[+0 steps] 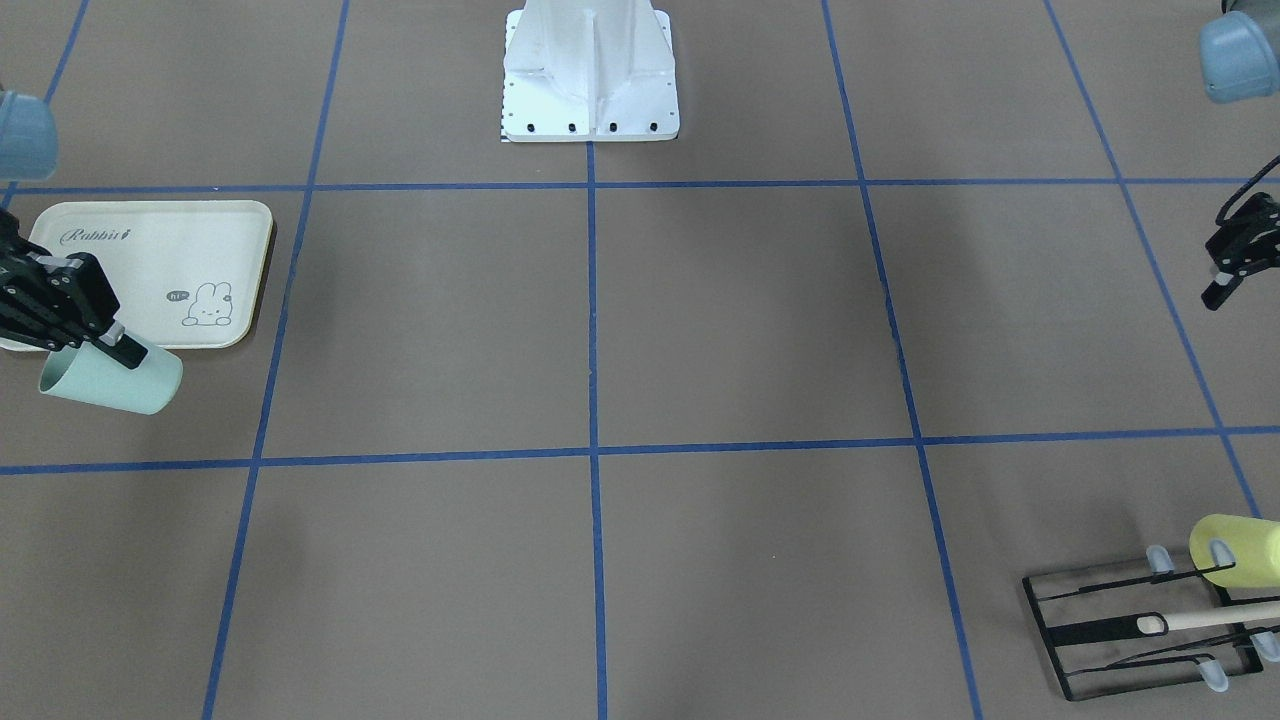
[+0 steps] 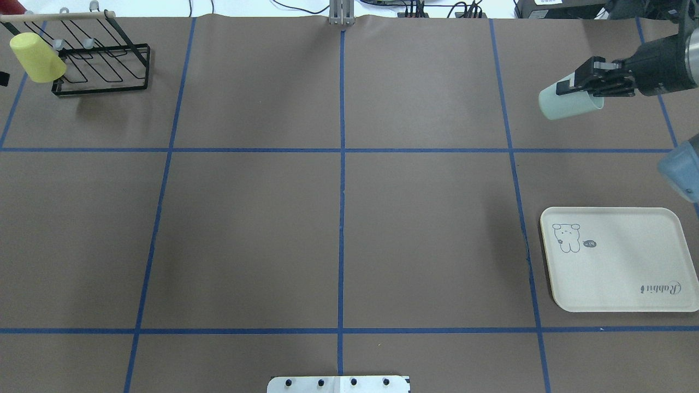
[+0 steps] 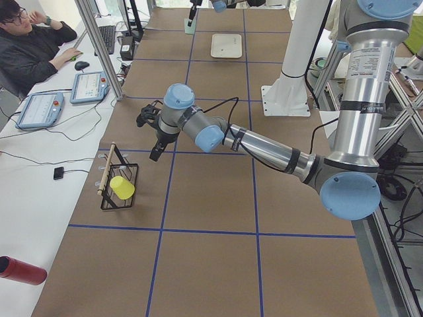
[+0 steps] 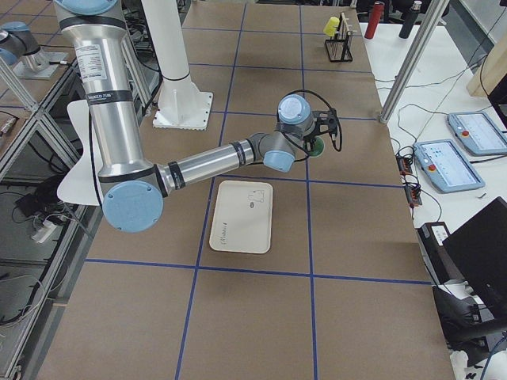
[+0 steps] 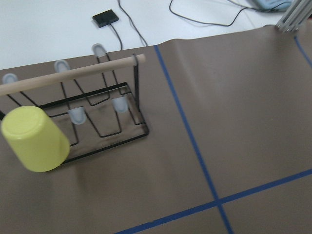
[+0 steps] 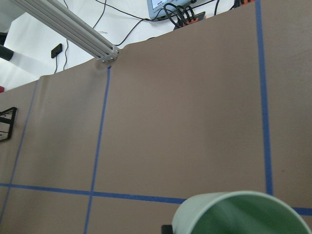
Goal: Left arm grabs green cup and hands to right arm on tray
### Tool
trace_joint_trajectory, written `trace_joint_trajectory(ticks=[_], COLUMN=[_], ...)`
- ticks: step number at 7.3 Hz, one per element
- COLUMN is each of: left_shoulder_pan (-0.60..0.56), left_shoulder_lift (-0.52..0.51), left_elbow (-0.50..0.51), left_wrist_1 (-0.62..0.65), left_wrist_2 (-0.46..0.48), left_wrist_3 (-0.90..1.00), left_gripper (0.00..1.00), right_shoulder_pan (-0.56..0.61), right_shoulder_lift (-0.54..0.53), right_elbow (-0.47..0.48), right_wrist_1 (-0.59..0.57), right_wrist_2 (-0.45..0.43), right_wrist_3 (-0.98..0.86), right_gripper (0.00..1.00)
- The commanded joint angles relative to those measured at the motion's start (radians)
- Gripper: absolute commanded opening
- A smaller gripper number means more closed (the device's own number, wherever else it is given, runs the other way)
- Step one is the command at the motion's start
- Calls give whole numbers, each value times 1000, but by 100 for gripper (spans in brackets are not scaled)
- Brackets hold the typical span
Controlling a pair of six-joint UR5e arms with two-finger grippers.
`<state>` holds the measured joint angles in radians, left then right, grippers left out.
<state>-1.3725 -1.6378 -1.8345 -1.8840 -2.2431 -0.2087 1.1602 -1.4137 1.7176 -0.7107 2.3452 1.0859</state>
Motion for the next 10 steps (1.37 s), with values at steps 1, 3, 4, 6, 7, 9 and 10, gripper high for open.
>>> trace_joint_trajectory(ticks=[1,3,4,6,7,9,10], left_shoulder_pan=[-40,-85,-142,-238,-252,-252,-252], left_shoulder_lift=[57,67,100,153,159,162,170], left_elbow=[7,32,35,70,70,73,70], left_wrist_1=[204,355,390,387,382,384,384], left_wrist_2=[-1,-6,-9,-96,-104,-104,-105], left_wrist_3=[222,338,379,379,379,368,368], left_gripper=[100,100,100,100,100,100,100], right_shoulder_pan=[13,27,27,15,-26,-140,-170], right_shoulder_lift=[-39,-73,-91,-178,-248,-330,-362], right_elbow=[0,2,31,190,253,281,283], right_wrist_1=[-152,-272,-333,-481,-492,-492,-492], right_wrist_2=[-1,-1,-9,-29,-90,-265,-270], right_wrist_3=[-230,-392,-418,-452,-452,-452,-451], right_gripper=[0,0,0,0,0,0,0])
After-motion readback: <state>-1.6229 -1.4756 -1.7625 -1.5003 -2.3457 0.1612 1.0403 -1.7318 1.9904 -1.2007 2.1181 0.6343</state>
